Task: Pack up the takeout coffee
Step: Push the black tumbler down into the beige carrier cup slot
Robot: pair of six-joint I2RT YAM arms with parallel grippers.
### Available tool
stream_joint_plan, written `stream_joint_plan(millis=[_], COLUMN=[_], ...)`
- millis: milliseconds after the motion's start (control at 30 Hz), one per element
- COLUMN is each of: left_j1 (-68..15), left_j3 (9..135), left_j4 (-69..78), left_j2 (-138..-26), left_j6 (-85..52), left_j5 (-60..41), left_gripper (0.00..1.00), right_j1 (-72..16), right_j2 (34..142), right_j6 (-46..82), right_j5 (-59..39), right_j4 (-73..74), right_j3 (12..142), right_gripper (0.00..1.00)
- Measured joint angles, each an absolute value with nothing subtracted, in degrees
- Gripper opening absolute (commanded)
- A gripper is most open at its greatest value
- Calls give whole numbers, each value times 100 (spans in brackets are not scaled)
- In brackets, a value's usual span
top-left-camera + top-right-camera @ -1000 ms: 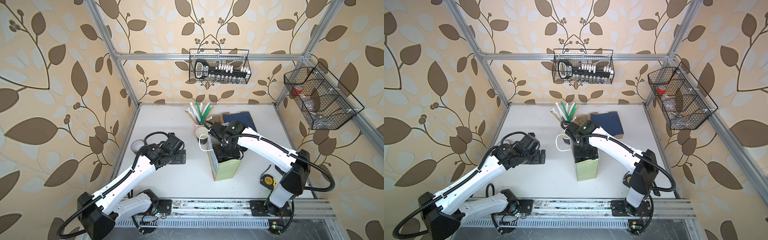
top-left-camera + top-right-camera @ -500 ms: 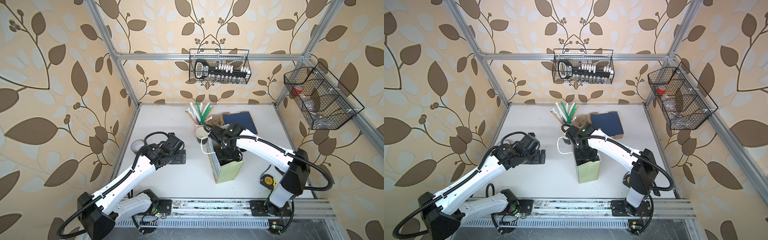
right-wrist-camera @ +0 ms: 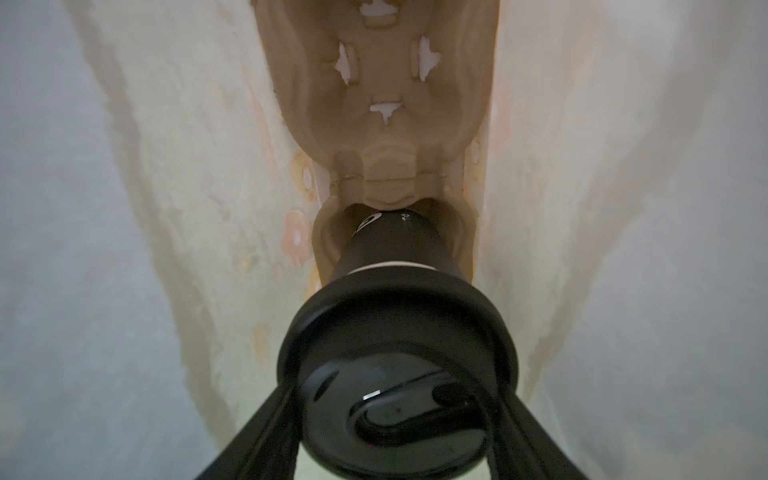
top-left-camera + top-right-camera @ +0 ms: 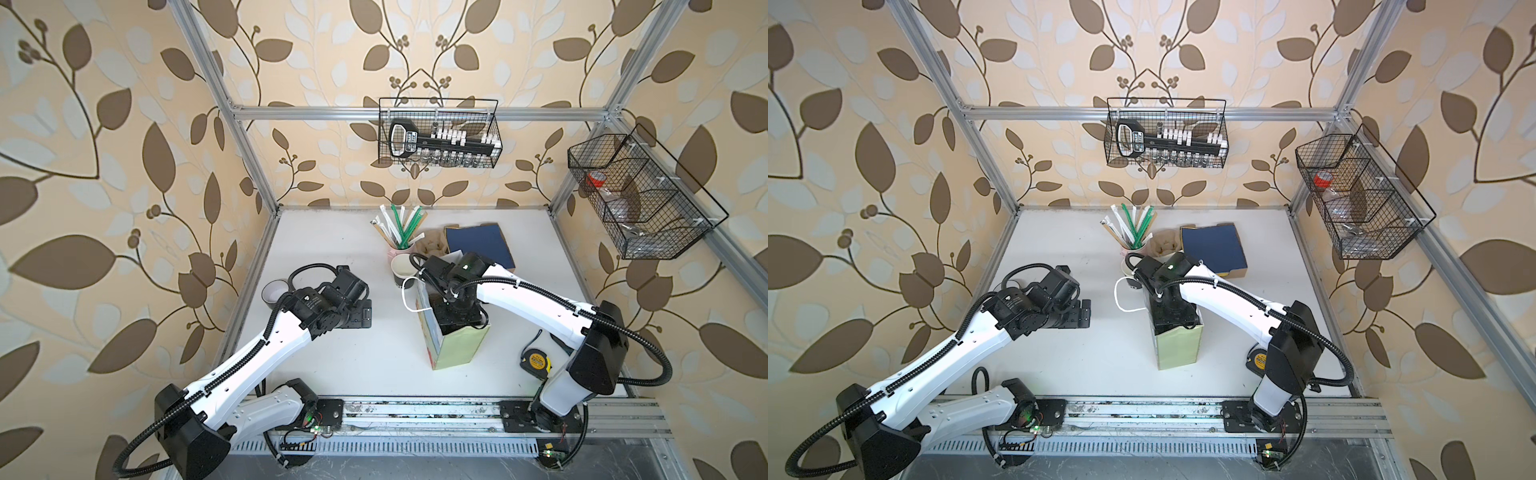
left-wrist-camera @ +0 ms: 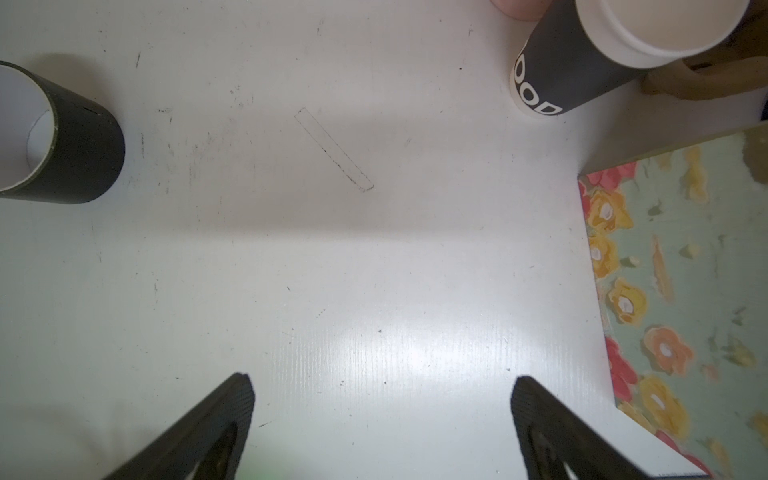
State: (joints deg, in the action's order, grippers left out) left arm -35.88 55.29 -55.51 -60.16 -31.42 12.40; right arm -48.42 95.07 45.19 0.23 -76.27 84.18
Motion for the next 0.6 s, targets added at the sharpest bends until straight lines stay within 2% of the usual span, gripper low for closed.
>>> stream_joint_plan(millis=[600], left_j1=[-3553], left_j3=[5529], left_j4=[-5551], left_j2=[-6018], left_j6=[-3140], left_j5=[1243], left_gripper=[99], right_j1=[-4845], right_j2=[9299], right_j6=[4517], right_j5=[38], right_j4=[-7253], right_j3=[7994], right_gripper=[0])
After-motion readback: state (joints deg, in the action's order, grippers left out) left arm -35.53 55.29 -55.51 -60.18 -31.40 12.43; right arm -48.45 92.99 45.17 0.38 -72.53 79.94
